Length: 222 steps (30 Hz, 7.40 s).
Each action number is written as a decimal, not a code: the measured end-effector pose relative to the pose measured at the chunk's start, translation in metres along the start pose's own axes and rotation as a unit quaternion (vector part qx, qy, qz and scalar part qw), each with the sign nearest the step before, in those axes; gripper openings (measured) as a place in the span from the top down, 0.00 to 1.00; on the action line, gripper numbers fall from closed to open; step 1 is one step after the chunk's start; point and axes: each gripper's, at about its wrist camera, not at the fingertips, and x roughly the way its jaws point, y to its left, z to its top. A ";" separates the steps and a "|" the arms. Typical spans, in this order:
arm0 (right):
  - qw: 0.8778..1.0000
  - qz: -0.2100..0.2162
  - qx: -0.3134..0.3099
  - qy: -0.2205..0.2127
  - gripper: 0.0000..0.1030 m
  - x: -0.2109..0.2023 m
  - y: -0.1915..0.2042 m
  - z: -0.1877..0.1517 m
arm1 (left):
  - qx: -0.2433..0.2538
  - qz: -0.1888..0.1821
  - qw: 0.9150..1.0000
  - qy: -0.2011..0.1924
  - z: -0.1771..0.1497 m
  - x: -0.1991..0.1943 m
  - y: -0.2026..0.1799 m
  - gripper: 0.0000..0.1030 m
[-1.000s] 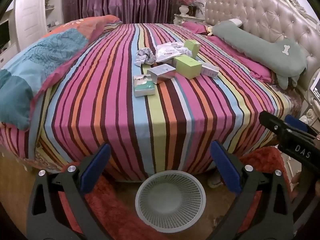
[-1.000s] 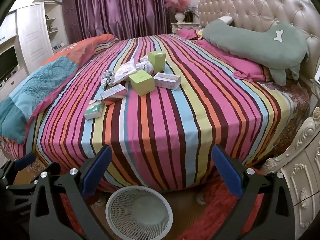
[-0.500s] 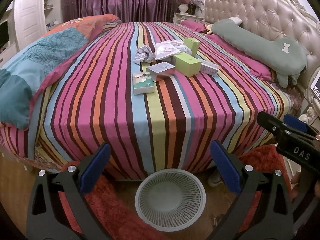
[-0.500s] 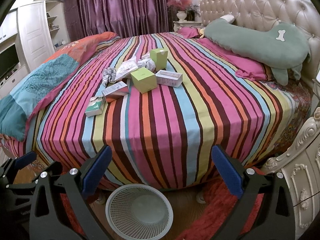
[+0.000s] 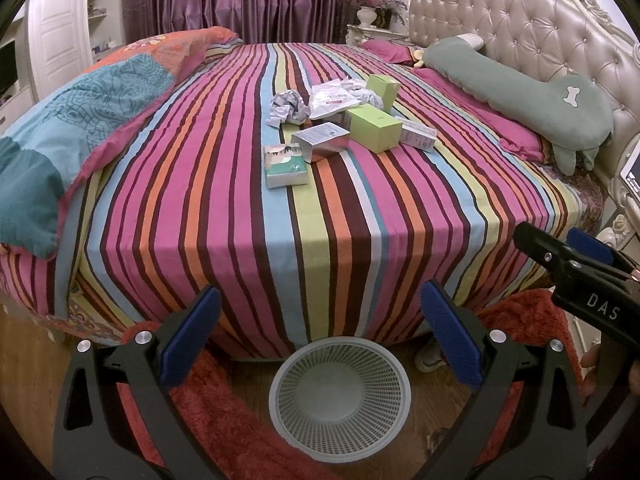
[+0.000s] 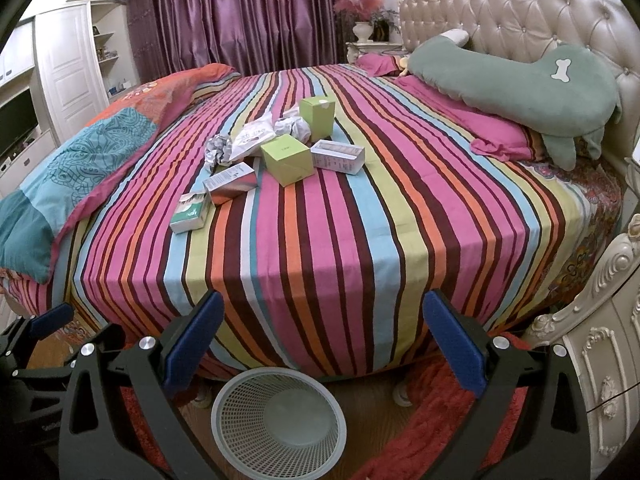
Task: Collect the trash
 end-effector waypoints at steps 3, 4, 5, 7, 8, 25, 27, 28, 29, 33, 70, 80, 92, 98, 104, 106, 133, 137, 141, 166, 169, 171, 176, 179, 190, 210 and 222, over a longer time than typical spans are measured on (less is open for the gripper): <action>1.000 0.000 0.000 0.001 0.07 0.000 0.000 0.000 | 0.000 0.000 1.000 0.000 0.000 0.000 0.000 0.06; 1.000 0.000 0.000 0.001 0.07 0.000 0.000 0.000 | 0.000 0.000 1.000 0.000 0.000 0.000 0.000 0.06; 1.000 0.000 0.000 0.001 0.07 0.000 0.001 0.000 | 0.000 0.000 1.000 0.000 0.000 0.000 0.000 0.06; 1.000 -0.001 0.000 0.000 0.07 0.000 0.000 0.000 | 0.000 0.000 1.000 0.001 0.000 0.000 0.000 0.06; 1.000 -0.001 0.000 0.000 0.07 0.000 0.000 0.000 | 0.000 0.000 1.000 0.001 0.000 0.000 0.000 0.06; 1.000 -0.001 0.001 0.001 0.07 0.001 0.000 -0.002 | 0.001 0.000 1.000 0.000 -0.001 0.000 -0.003 0.06; 1.000 -0.001 0.002 0.000 0.07 0.001 0.000 -0.001 | 0.000 -0.001 1.000 0.000 -0.001 0.000 -0.003 0.06; 1.000 -0.001 0.002 -0.001 0.07 0.001 0.000 -0.002 | 0.000 -0.001 1.000 0.001 -0.001 0.000 -0.003 0.06; 1.000 -0.001 0.002 -0.001 0.07 0.001 0.000 -0.002 | 0.000 -0.001 1.000 0.003 -0.001 0.001 -0.003 0.06; 1.000 -0.005 -0.005 -0.005 0.07 -0.001 0.000 -0.001 | -0.001 -0.006 1.000 0.007 0.001 0.001 -0.007 0.06; 0.998 -0.008 0.004 0.068 0.07 0.082 -0.017 0.006 | -0.028 0.000 0.997 0.067 0.036 0.099 0.013 0.06; 0.999 0.009 -0.009 0.053 0.07 0.110 -0.025 0.041 | -0.040 0.018 0.997 0.063 0.068 0.126 0.024 0.06; 0.994 0.028 -0.103 0.034 0.07 0.179 -0.043 0.101 | -0.096 0.037 0.991 0.087 0.107 0.184 0.037 0.06; 0.983 0.046 -0.171 0.045 0.07 0.220 -0.040 0.124 | -0.097 0.070 0.988 0.099 0.115 0.207 0.032 0.06; 0.973 0.057 -0.215 0.053 0.07 0.248 -0.030 0.137 | -0.107 0.099 0.984 0.106 0.119 0.222 0.038 0.06; 0.970 0.065 -0.226 0.061 0.08 0.255 -0.027 0.139 | -0.106 0.101 0.984 0.104 0.119 0.226 0.041 0.06; 0.991 0.096 0.021 0.087 0.52 0.180 -0.061 0.108 | -0.083 0.039 0.994 0.056 0.109 0.170 0.055 0.52; 0.988 0.122 0.042 0.089 0.52 0.137 -0.052 0.079 | -0.046 0.011 0.997 0.061 0.089 0.138 0.040 0.52; 0.979 0.142 0.070 0.127 0.52 0.114 -0.041 0.037 | -0.025 -0.019 0.995 0.095 0.045 0.113 0.027 0.52; 0.856 0.126 0.152 0.478 0.50 0.225 0.007 -0.163 | -0.083 -0.029 0.885 0.458 -0.131 0.217 0.010 0.32; 0.850 0.115 0.164 0.488 0.08 0.229 0.009 -0.177 | -0.089 -0.021 0.878 0.470 -0.134 0.218 0.012 0.18; 0.852 0.098 0.173 0.485 0.08 0.230 0.003 -0.177 | -0.095 -0.022 0.876 0.472 -0.133 0.216 0.015 0.18; 0.857 0.084 0.199 0.467 0.08 0.230 -0.006 -0.178 | -0.091 -0.022 0.882 0.462 -0.132 0.216 0.014 0.18; 0.859 0.080 0.200 0.464 0.08 0.231 -0.006 -0.177 | -0.086 -0.020 0.884 0.459 -0.130 0.216 0.010 0.18; 0.865 0.069 0.183 0.462 0.08 0.224 -0.009 -0.167 | -0.092 -0.021 0.885 0.455 -0.128 0.217 0.012 0.18; 0.957 0.075 0.098 0.262 0.08 0.139 -0.018 -0.079 | -0.043 -0.013 0.964 0.263 -0.065 0.151 0.010 0.18; 0.996 0.058 -0.056 0.040 0.08 0.066 0.015 -0.005 | 0.028 0.013 0.997 0.070 0.002 0.092 0.006 0.18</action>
